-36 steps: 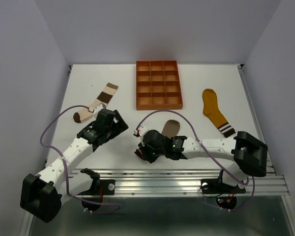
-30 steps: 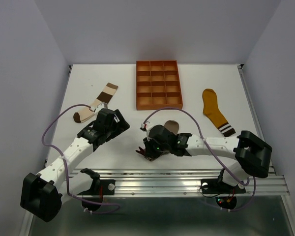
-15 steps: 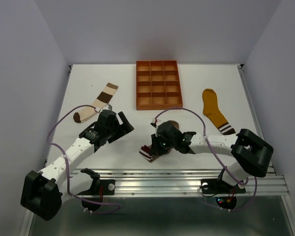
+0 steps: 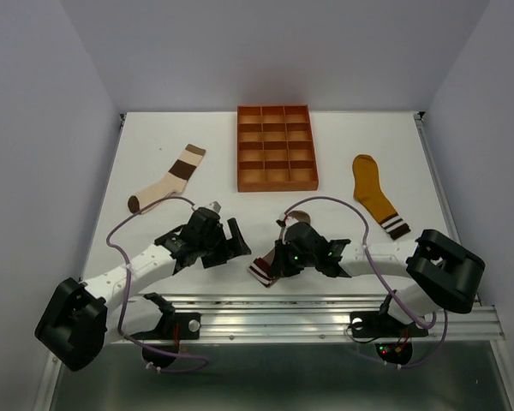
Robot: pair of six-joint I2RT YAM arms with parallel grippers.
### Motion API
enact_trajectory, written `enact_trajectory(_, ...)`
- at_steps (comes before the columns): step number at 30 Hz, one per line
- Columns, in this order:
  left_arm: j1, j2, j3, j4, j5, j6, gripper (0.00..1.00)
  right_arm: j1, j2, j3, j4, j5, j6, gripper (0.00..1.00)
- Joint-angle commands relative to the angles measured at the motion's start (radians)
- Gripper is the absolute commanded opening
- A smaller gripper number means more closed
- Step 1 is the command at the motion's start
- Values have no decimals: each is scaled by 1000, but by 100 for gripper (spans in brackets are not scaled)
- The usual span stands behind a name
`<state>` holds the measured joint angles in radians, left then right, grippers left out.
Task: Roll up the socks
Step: Roll the sock at the center of the board.
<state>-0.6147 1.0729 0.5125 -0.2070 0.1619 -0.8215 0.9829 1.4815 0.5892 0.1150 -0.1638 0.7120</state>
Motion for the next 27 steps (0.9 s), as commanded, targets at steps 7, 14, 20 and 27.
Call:
enact_trajectory(7, -106, 73, -43, 133, 64, -56, 89, -1, -24, -5, -41, 129, 73, 1)
enact_trajectory(14, -143, 154, -49, 162, 74, -76, 75, -1, -55, -25, -63, 159, 93, 1)
enact_trajectory(20, -161, 191, -42, 173, 54, -90, 68, -1, -50, -34, -43, 141, 80, 1)
enact_trajectory(27, -168, 237, -25, 190, 42, -111, 58, -1, -50, -48, -37, 132, 70, 1)
